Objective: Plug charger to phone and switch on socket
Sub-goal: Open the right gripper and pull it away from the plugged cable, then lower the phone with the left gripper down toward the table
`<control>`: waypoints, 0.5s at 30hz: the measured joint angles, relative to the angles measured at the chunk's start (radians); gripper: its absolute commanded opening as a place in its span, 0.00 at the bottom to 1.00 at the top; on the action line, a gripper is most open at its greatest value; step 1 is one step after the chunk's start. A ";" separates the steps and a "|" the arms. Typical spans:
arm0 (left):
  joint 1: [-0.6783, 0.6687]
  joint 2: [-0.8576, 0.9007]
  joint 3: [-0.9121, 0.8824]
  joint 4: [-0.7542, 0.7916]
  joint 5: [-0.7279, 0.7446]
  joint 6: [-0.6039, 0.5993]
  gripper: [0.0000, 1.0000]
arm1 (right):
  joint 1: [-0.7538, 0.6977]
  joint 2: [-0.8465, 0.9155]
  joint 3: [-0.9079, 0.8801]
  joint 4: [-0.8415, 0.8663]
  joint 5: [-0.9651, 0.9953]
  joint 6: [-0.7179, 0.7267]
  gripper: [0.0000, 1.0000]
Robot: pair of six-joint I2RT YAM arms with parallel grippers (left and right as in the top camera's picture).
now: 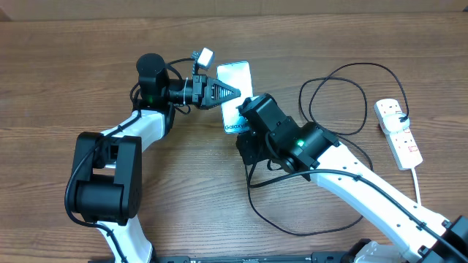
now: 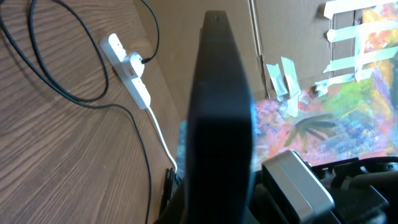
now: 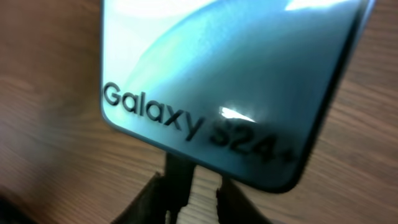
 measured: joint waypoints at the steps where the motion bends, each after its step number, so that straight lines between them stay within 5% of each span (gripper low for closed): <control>1: 0.000 0.000 0.000 -0.001 0.000 0.000 0.04 | -0.001 -0.001 0.010 -0.019 0.005 0.007 0.59; 6: -0.010 0.000 0.000 -0.001 -0.075 -0.010 0.04 | -0.002 -0.045 0.115 -0.164 0.015 0.011 0.81; 8: -0.021 0.000 0.000 -0.002 -0.136 -0.032 0.04 | -0.002 -0.085 0.179 -0.233 0.016 0.013 1.00; 15: -0.184 0.000 -0.001 -0.046 -0.453 -0.101 0.04 | -0.002 -0.304 0.314 -0.513 0.033 0.022 1.00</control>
